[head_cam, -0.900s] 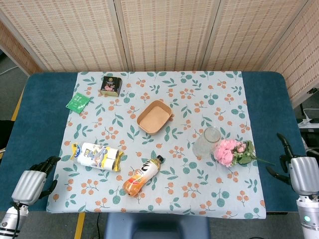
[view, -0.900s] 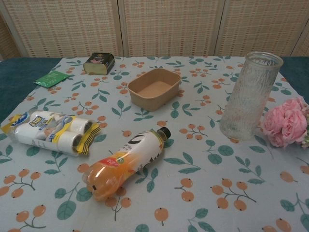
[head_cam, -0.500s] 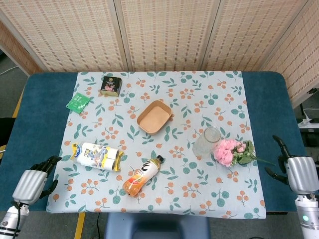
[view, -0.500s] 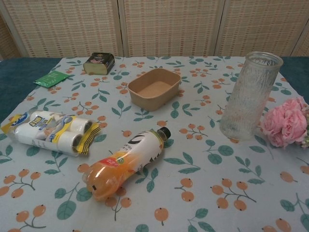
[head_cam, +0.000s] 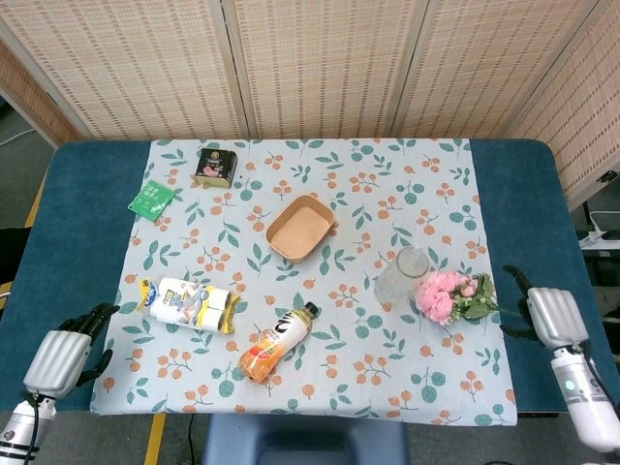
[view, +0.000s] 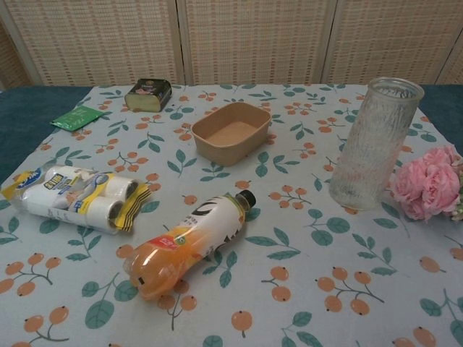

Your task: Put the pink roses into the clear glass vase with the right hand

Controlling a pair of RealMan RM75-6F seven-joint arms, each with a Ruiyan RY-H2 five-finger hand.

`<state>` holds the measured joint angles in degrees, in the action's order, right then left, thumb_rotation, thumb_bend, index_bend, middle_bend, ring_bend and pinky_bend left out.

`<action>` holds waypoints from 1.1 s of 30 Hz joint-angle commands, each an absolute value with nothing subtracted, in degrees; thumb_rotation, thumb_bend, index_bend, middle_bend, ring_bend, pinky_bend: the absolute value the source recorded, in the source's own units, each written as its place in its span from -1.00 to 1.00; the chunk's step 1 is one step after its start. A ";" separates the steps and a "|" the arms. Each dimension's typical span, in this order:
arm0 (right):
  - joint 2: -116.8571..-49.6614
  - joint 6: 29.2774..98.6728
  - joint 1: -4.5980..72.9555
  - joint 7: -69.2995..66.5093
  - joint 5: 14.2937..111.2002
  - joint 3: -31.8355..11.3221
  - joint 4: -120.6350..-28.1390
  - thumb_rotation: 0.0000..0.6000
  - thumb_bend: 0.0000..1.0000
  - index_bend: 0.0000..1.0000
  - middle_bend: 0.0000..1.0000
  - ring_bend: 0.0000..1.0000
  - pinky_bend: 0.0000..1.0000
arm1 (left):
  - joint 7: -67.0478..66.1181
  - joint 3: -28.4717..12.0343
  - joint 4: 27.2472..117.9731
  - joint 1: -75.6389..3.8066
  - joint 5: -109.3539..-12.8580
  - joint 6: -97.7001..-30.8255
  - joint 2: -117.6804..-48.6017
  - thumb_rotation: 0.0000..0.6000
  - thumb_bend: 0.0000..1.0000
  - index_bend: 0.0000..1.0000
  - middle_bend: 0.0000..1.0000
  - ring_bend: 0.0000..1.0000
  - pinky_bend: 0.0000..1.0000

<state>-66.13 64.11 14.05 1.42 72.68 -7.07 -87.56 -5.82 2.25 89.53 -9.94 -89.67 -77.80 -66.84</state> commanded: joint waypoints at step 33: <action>-80.25 62.65 18.77 -22.76 80.39 -6.38 -68.63 1.00 -0.06 0.79 0.97 1.00 1.00 | -5.75 2.46 89.68 -10.00 -90.07 -77.94 -66.71 1.00 -0.16 -0.73 -0.73 -0.43 -0.24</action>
